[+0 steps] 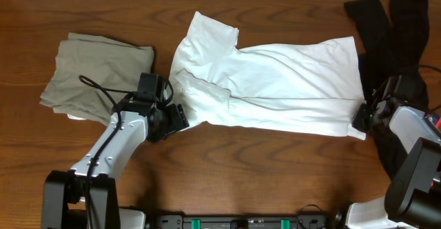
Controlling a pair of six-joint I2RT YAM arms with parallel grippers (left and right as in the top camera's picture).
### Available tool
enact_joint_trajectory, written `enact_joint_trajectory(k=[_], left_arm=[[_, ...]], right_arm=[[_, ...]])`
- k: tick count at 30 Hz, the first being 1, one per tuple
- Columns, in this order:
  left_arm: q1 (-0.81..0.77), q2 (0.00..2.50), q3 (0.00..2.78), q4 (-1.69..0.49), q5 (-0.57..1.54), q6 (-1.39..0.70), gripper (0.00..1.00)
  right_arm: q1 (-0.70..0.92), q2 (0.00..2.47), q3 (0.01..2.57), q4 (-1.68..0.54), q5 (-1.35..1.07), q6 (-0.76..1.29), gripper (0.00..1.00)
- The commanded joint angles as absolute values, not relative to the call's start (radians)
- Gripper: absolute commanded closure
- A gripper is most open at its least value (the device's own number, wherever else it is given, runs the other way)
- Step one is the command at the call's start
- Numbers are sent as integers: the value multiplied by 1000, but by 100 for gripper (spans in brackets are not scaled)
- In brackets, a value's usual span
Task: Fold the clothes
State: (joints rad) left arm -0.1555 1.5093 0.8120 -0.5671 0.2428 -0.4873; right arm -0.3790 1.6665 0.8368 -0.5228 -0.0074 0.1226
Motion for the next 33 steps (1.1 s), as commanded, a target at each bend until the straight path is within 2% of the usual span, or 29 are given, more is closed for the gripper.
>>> enact_joint_trajectory(k=[1,6,17,27,28,29,32,33], left_arm=[[-154,1515,817,-563,188,-514,28],[-154,1516,810,-530,146,-514,39],[-154,1525,802,-514,145,-514,40],[-154,1636,802,-500,145,-514,40],[-154,1646,802,-496,145,-514,44],[-154,1653,802,-494,144,-513,53],[-151,1654,802,-485,132,-490,81],[-147,1653,802,-485,115,-487,94]], right_arm=[[-392,1687,810,-543,18,134,92],[-392,1687,810,-547,17,134,92],[-392,1687,810,-553,17,134,91],[-392,1687,810,-554,17,134,91],[-392,1687,810,-554,17,134,91],[-392,1687,810,-554,17,134,91],[-392,1687,810,-554,17,134,91],[-392,1687,810,-554,17,134,91]])
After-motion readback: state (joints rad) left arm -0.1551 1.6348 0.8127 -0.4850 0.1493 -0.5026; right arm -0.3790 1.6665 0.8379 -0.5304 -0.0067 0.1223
